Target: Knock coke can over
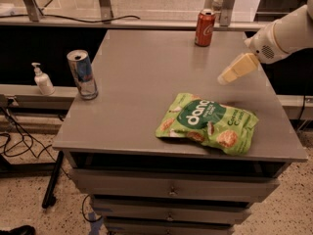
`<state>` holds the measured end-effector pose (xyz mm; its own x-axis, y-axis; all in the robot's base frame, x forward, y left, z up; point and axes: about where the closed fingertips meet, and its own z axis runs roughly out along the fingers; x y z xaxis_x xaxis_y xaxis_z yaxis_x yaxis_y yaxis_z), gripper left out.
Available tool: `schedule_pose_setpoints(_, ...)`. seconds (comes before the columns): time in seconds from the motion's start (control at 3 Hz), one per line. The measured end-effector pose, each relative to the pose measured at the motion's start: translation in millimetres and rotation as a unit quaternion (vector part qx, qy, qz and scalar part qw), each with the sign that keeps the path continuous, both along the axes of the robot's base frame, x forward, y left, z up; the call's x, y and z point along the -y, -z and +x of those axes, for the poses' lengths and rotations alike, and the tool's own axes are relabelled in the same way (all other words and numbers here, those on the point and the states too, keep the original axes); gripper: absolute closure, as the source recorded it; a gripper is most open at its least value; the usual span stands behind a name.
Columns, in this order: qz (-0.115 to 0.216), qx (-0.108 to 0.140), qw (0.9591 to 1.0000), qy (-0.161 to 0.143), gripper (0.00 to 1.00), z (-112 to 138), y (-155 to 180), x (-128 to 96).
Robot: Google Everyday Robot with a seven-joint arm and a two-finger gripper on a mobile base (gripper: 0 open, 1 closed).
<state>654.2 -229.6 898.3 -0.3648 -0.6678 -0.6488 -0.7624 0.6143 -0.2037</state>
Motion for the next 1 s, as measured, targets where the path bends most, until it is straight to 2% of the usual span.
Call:
schedule_pose_setpoints(0.33, 0.043, 0.028, 0.9986, 0.010, 0.00, 42.1, 15.0, 1.5)
schedule_pose_setpoints(0.67, 0.094, 0.059, 0.9936, 0.023, 0.00, 80.0, 30.3, 10.2)
schedule_pose_setpoints(1.0, 0.131, 0.082, 0.9874, 0.036, 0.00, 108.1, 45.4, 18.5)
